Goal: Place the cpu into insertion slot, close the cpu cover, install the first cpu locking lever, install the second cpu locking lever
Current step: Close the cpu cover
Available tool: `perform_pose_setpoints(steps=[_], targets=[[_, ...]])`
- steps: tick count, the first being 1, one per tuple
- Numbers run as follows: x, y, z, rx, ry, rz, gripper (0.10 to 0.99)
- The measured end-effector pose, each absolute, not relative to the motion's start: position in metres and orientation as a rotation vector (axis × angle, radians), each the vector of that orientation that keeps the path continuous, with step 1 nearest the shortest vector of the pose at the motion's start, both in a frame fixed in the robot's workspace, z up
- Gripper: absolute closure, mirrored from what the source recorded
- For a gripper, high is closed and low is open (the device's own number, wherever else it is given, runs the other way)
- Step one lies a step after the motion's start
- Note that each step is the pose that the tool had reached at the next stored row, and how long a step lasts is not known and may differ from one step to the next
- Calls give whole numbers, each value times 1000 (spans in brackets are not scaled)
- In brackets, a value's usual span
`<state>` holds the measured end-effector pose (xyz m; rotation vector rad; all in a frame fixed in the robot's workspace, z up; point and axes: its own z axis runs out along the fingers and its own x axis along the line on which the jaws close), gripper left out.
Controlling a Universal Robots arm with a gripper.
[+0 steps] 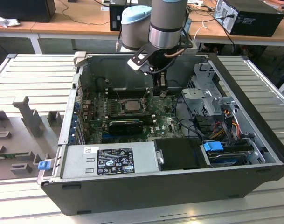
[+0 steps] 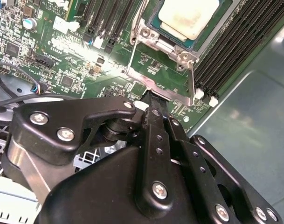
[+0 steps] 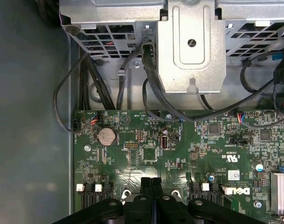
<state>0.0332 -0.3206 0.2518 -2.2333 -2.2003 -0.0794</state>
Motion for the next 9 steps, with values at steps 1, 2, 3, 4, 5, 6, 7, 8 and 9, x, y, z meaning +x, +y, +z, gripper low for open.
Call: perform_pose_setpoints(steps=[1, 2, 3, 4, 5, 6, 7, 8, 9], targets=[[33, -321, 252, -2233, -2200, -79, 980], [32, -321, 252, -2233, -2200, -79, 980], [32, -321, 252, -2233, -2200, -79, 980], [32, -321, 252, -2233, -2200, -79, 980], [31, -321, 252, -2233, -2200, -79, 980], [31, -321, 252, -2233, -2200, -79, 980], [30, -321, 252, -2233, -2200, -79, 980], [30, -321, 252, -2233, -2200, -79, 980], [30, -321, 252, -2233, -2200, -79, 980]])
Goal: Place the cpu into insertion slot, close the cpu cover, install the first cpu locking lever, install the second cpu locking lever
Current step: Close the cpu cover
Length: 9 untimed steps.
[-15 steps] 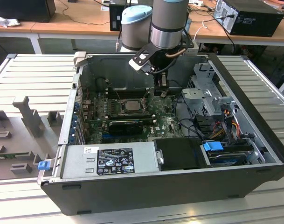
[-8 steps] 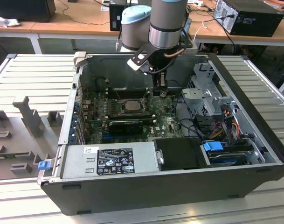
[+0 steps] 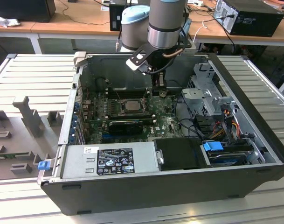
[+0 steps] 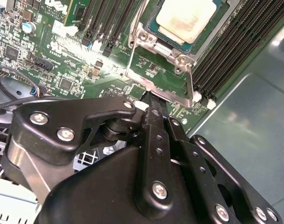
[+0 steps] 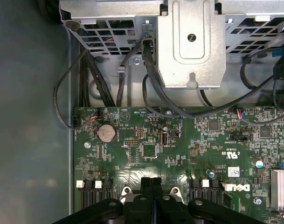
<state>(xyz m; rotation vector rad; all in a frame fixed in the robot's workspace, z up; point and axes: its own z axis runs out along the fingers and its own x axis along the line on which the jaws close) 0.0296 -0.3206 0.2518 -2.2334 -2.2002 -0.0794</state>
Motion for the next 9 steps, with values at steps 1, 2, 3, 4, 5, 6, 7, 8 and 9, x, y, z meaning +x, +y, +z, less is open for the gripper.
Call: perform_pose_setpoints(steps=[1, 2, 3, 4, 5, 6, 7, 8, 9], targets=[[29, -321, 252, -2233, -2200, -79, 980], [29, -321, 252, -2233, -2200, -79, 980], [28, -321, 252, -2233, -2200, -79, 980], [28, -321, 252, -2233, -2200, -79, 980], [27, -321, 252, -2233, -2200, -79, 980], [26, -321, 252, -2233, -2200, -79, 980], [26, -321, 252, -2233, -2200, -79, 980], [26, -321, 252, -2233, -2200, -79, 980], [25, -321, 252, -2233, -2200, -79, 980]])
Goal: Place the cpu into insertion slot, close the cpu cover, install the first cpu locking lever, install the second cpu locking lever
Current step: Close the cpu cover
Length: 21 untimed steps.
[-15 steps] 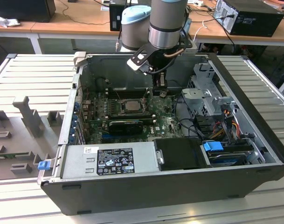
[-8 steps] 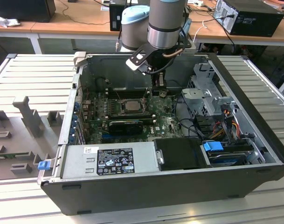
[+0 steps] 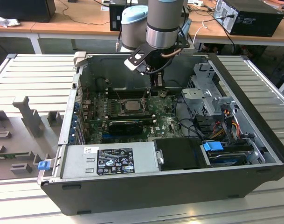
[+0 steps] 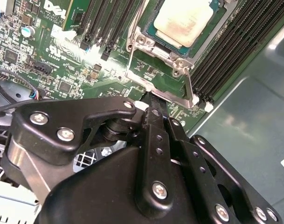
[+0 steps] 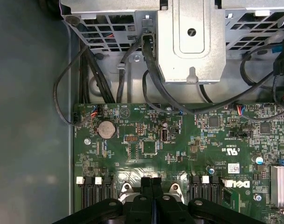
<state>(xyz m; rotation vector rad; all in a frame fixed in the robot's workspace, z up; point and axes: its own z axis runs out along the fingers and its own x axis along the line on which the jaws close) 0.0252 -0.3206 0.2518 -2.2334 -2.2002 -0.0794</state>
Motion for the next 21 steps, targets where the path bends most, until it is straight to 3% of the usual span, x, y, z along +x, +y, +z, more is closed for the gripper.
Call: perform_pose_setpoints(steps=[21], targets=[[14, -321, 252, -2233, -2200, -79, 980]])
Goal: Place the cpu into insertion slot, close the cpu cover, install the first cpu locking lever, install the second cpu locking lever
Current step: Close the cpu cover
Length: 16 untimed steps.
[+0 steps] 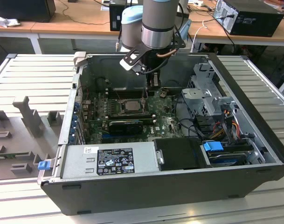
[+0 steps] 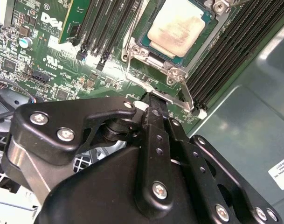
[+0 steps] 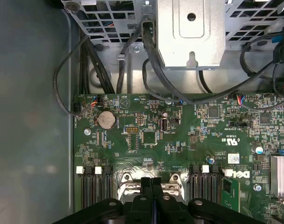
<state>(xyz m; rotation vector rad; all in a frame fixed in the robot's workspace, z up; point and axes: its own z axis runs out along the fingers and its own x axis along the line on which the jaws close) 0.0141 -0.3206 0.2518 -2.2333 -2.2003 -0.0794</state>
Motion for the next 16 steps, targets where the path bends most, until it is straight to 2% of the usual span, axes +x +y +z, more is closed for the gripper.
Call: perform_pose_setpoints(steps=[16], targets=[[-13, -320, 234, -2233, -2200, -79, 980]])
